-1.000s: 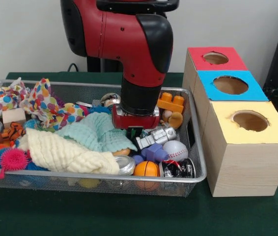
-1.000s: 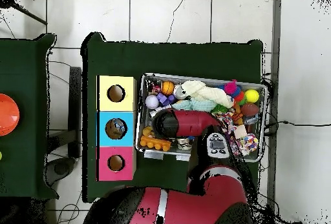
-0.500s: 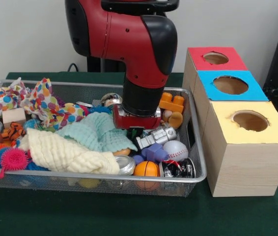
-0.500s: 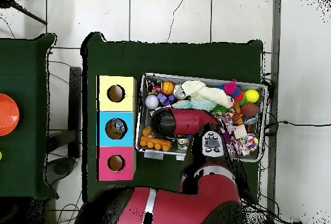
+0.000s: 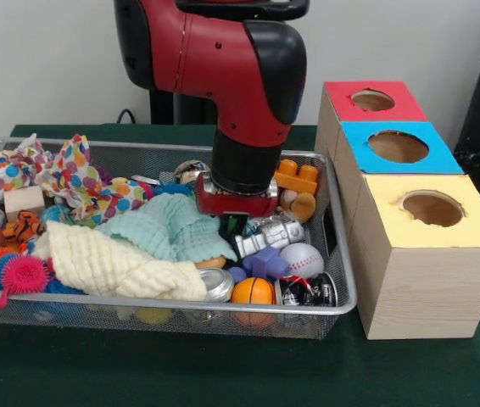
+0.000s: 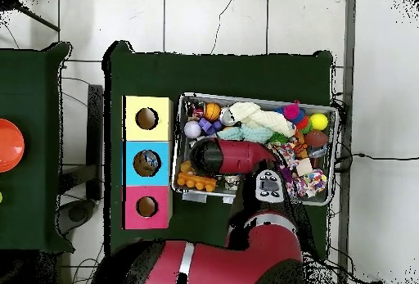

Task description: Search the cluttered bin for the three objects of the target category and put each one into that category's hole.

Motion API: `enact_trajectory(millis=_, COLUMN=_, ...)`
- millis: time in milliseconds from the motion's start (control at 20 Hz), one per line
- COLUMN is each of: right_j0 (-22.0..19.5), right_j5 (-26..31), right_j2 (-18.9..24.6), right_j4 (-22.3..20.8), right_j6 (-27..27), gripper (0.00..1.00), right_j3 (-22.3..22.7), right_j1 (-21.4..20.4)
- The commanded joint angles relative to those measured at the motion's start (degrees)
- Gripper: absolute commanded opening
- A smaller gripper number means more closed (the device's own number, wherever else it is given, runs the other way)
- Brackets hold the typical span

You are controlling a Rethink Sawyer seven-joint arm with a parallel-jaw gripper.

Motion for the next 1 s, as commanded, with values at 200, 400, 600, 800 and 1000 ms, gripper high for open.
enact_trajectory(millis=200, right_j0=-4.5, right_j5=8.5, right_j2=5.6, right_j4=3.3, right_j6=5.6, gripper=0.00, right_j3=14.7, right_j1=-14.5)
enact_trajectory(millis=400, right_j0=-4.5, right_j5=15.4, right_j2=5.0, right_j4=3.3, right_j6=3.0, gripper=0.00, right_j3=12.9, right_j1=-17.6)
enact_trajectory(millis=600, right_j0=-4.3, right_j5=18.8, right_j2=5.5, right_j4=3.7, right_j6=3.5, gripper=0.00, right_j3=11.3, right_j1=-18.1)
enact_trajectory(millis=800, right_j0=-5.0, right_j5=16.3, right_j2=6.6, right_j4=4.0, right_j6=5.1, gripper=0.00, right_j3=11.0, right_j1=-15.4)
enact_trajectory(millis=1000, right_j0=-4.0, right_j5=11.8, right_j2=7.5, right_j4=5.4, right_j6=8.2, gripper=0.00, right_j3=11.4, right_j1=-12.7)
